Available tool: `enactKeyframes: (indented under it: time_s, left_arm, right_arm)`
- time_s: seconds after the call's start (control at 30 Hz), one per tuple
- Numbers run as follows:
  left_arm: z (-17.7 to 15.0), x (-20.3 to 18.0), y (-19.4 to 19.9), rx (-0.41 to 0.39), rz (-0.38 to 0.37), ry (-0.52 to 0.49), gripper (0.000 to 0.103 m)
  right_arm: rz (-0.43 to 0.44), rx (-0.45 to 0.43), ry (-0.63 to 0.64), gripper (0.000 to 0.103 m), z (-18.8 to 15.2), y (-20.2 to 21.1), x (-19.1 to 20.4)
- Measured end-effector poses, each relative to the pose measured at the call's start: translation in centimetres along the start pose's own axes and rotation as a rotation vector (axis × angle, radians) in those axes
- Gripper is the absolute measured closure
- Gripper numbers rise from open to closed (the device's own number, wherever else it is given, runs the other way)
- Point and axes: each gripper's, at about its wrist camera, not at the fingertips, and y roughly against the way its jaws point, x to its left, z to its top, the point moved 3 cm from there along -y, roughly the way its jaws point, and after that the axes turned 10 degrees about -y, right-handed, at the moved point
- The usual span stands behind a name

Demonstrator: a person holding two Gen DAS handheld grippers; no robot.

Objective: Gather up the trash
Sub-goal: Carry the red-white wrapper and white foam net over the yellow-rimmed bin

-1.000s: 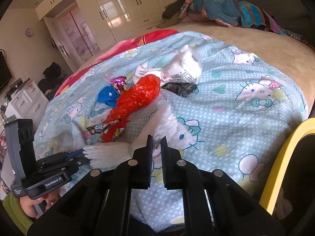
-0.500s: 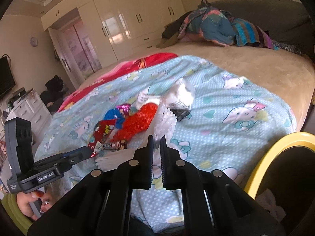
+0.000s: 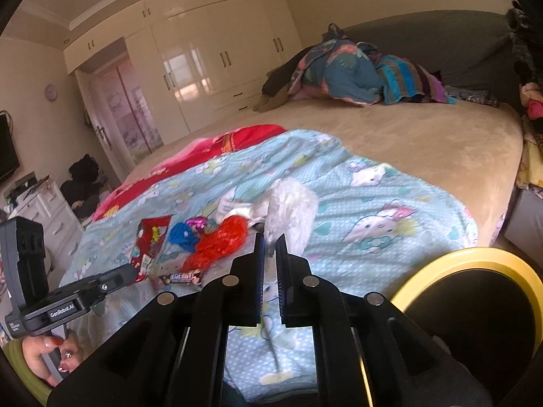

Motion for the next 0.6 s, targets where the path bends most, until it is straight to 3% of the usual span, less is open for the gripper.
enactKeyframes:
  time_s: [0.6]
  left_arm:
    - [0.9, -3.9, 0.3, -0.012, -0.054, -0.06, 0.088]
  right_arm:
    - [-0.077, -0.105, -0.069, 0.096, 2.3, 4.7, -4.7]
